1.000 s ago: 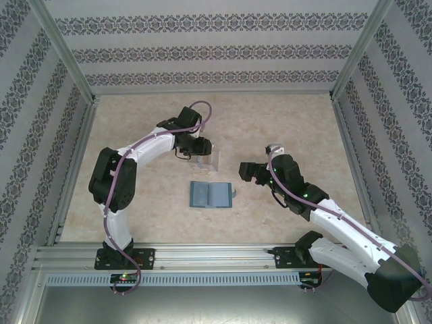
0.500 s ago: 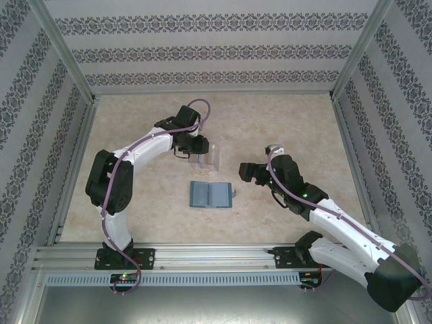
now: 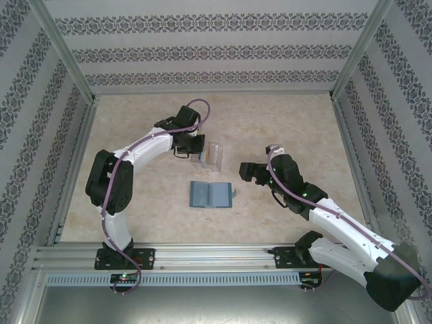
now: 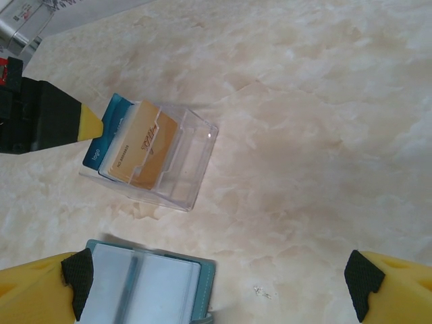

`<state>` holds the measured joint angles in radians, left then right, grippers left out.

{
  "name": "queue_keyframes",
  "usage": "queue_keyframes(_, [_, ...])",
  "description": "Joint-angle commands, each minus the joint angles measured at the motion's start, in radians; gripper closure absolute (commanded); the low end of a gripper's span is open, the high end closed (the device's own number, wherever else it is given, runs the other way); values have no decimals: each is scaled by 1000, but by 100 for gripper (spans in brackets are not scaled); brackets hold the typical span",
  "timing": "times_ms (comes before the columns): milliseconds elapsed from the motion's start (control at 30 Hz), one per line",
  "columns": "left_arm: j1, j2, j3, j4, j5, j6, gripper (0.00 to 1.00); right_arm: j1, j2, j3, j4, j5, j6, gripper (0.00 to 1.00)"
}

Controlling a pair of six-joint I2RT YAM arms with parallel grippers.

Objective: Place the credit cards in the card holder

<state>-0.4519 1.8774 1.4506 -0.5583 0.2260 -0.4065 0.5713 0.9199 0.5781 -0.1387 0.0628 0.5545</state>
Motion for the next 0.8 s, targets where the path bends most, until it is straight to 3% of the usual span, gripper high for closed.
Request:
queue_keyframes(0, [-10, -23, -13, -36, -23, 13, 100, -8, 9, 2, 14, -1, 18, 2])
queue_keyframes(200, [-10, -59, -6, -86, -72, 21, 100, -10, 15, 9, -1, 3, 12, 2])
queue_keyframes(400, [-10, -152, -22, -127, -165, 35, 100, -32, -125, -56, 43, 171, 37, 2])
queue_keyframes(633, [-10, -271, -45, -121, -129, 32, 100, -52, -77, -8, 45, 33, -15, 2])
queue_keyframes(767, [-7, -340, -68, -94, -61, 13, 100, -53, -21, 5, 122, -143, -13, 3])
